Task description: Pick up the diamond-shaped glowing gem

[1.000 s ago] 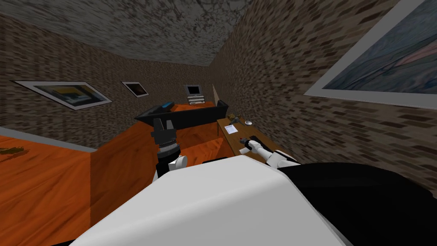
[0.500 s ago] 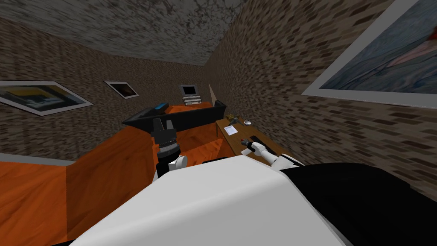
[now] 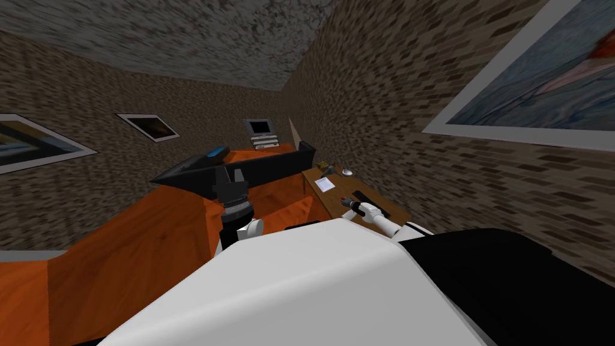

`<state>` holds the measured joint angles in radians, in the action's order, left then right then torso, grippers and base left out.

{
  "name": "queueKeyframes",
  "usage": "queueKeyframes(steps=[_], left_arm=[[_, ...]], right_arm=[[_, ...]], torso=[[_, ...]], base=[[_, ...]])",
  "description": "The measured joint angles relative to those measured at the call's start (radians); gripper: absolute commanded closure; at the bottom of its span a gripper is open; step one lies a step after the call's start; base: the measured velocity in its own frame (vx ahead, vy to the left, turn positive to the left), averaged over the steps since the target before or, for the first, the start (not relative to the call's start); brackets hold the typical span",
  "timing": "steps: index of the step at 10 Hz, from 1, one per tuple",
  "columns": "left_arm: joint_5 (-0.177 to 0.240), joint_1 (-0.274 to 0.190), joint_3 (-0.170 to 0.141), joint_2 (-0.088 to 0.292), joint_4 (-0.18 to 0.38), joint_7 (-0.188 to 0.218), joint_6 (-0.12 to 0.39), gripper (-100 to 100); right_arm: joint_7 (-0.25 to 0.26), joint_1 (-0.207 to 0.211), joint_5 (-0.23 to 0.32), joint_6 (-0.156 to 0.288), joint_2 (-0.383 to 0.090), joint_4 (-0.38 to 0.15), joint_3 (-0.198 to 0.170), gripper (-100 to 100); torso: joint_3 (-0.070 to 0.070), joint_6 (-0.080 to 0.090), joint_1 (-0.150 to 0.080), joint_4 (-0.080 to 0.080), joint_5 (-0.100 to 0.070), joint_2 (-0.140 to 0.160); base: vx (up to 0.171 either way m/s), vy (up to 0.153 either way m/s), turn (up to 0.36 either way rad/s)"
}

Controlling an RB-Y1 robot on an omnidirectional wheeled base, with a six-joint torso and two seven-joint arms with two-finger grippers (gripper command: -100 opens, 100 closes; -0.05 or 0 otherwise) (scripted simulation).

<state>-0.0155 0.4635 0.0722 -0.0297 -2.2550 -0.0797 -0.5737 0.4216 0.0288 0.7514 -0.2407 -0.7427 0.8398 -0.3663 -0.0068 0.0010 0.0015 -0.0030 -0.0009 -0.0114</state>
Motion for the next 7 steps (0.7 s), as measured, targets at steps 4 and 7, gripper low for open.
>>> queueKeyframes(steps=[4,7], left_arm=[[0.0,0.0,0.0,0.0,0.0,0.0,0.0,0],[0.0,0.0,0.0,0.0,0.0,0.0,0.0,0]], right_arm=[[0.1,0.048,-0.052,-0.046,-0.019,0.029,0.029,100],[0.157,0.089,-0.091,-0.07,-0.039,0.067,0.044,0]], torso=[[0.001,-0.001,0.0,0.001,0.0,0.001],[0.001,-0.002,-0.002,0.001,0.0,0.002]], base=[[0.075,0.059,-0.1],[0.044,0.032,-0.034]])
